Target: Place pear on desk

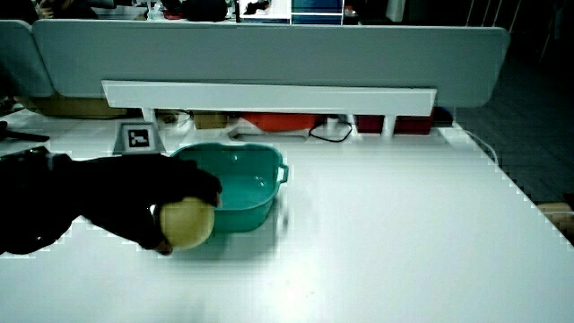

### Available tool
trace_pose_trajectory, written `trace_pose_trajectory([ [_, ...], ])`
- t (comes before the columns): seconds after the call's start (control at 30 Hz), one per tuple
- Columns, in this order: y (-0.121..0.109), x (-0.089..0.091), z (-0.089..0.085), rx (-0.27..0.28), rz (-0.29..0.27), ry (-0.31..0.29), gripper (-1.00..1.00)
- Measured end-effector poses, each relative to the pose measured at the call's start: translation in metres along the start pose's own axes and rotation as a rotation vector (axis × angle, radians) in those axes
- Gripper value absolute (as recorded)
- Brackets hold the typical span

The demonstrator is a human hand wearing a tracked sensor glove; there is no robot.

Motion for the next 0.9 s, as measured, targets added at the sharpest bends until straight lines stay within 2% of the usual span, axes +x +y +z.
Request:
trace_pose_trajectory([
  [0.03,0.002,-0.002,-0.002,-0.012,0.003,-0.015,0.0],
  [0.2,0.003,-0.005,-0.013,-0.035,0.036,-0.003,0.0],
  [0.3,0.007,-0.011,-0.024,-0.034,0.014,0.006,0.0],
  [0.33,0.007,-0.01,-0.025,-0.052,0.037,0.003,0.0],
  [0.47,0.012,-0.013,-0.039,-0.057,0.044,0.033,0.0],
  [0.53,0.014,-0.014,-0.045,-0.055,0.058,0.061,0.0],
  [0.57,0.014,-0.015,-0.048,-0.071,0.079,0.059,0.0],
  [0.6,0.016,-0.017,-0.052,-0.068,0.069,0.065,0.0],
  [0.67,0.019,-0.023,-0.062,-0.103,0.097,0.037,0.0],
  [0.73,0.021,-0.024,-0.064,-0.099,0.096,0.049,0.0],
  [0.77,0.023,-0.028,-0.069,-0.113,0.09,0.032,0.0],
  [0.9,0.026,-0.029,-0.074,-0.121,0.101,0.035,0.0],
])
